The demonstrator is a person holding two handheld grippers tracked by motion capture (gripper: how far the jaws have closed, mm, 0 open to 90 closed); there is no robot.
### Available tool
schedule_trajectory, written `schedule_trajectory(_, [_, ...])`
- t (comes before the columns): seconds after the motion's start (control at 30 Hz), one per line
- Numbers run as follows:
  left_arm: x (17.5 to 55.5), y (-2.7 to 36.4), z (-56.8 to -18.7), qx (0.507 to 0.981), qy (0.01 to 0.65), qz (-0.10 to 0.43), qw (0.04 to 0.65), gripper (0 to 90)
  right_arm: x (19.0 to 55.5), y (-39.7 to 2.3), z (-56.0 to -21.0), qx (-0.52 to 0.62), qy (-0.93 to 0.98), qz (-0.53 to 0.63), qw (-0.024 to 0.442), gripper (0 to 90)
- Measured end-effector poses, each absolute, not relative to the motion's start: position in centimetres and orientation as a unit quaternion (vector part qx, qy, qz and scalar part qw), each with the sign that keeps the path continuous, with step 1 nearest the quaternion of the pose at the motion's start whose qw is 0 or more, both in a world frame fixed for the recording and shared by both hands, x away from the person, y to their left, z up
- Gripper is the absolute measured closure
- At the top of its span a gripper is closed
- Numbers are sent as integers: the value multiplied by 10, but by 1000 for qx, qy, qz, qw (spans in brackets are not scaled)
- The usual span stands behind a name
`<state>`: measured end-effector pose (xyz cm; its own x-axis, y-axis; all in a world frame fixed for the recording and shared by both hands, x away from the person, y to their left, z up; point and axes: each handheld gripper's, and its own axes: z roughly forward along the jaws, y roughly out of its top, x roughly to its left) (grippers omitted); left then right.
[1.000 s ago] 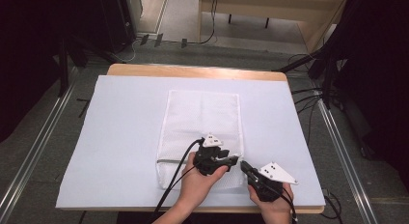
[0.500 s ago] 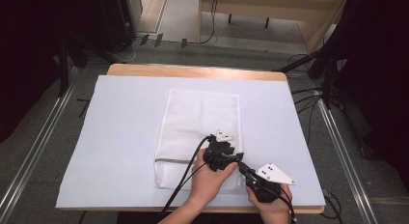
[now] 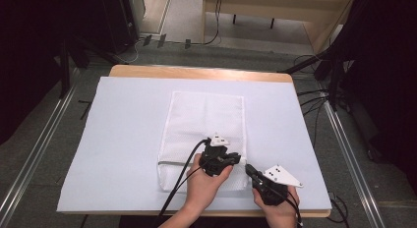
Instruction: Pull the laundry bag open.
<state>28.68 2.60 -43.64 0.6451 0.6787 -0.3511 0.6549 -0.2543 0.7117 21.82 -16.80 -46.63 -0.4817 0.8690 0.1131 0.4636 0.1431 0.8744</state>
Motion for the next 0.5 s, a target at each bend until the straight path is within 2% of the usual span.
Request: schedule_trajectory(0.5, [286,39,-445,792,420,19,442,874,218,-168,-460,466,723,457,226,900])
